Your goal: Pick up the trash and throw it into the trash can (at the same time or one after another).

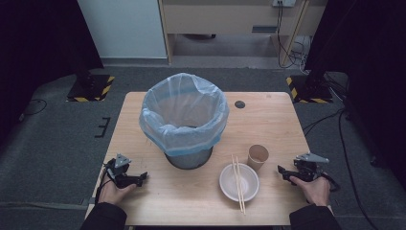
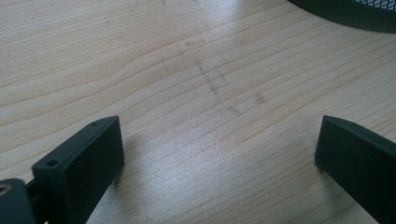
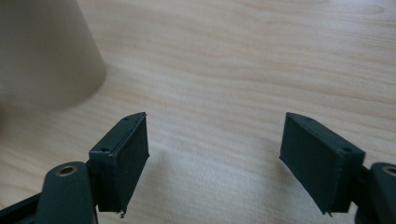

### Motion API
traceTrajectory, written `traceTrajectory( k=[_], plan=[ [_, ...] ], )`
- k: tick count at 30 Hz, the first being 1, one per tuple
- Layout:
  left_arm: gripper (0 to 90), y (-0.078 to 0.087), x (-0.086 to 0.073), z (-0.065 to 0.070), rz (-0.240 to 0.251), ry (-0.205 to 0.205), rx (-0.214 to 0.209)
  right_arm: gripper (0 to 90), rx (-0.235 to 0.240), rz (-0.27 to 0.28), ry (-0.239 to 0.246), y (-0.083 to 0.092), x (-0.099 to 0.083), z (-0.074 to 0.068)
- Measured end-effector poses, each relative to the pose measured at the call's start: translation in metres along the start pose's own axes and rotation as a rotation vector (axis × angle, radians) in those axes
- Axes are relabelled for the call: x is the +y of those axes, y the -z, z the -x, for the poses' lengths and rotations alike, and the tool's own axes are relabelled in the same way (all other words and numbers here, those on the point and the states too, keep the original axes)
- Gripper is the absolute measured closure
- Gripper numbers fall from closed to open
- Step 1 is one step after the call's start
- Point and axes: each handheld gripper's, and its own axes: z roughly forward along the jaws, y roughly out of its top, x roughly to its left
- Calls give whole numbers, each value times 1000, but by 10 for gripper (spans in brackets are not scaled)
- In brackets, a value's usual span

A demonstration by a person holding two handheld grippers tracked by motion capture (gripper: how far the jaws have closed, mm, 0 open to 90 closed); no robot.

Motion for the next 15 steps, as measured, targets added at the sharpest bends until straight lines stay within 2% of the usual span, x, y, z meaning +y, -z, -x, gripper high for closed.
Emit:
traceTrajectory(
  k=[1, 2, 7, 13, 15],
  plan=[
    [11, 1, -1, 0, -1, 0, 1, 260, 12, 15, -37, 1, 3, 0],
    [11, 2, -2, 0, -1, -3, 0, 264, 18, 16, -49, 1, 4, 0],
    [4, 2, -2, 1, -3, -8, -1, 262, 34, 30, -38, 4, 10, 0],
    [0, 2, -3, 3, -5, -2, 3, 263, 30, 113, -79, 17, 20, 5],
    [0, 2, -3, 3, -6, -2, 4, 264, 27, 120, -86, 18, 21, 5]
  ],
)
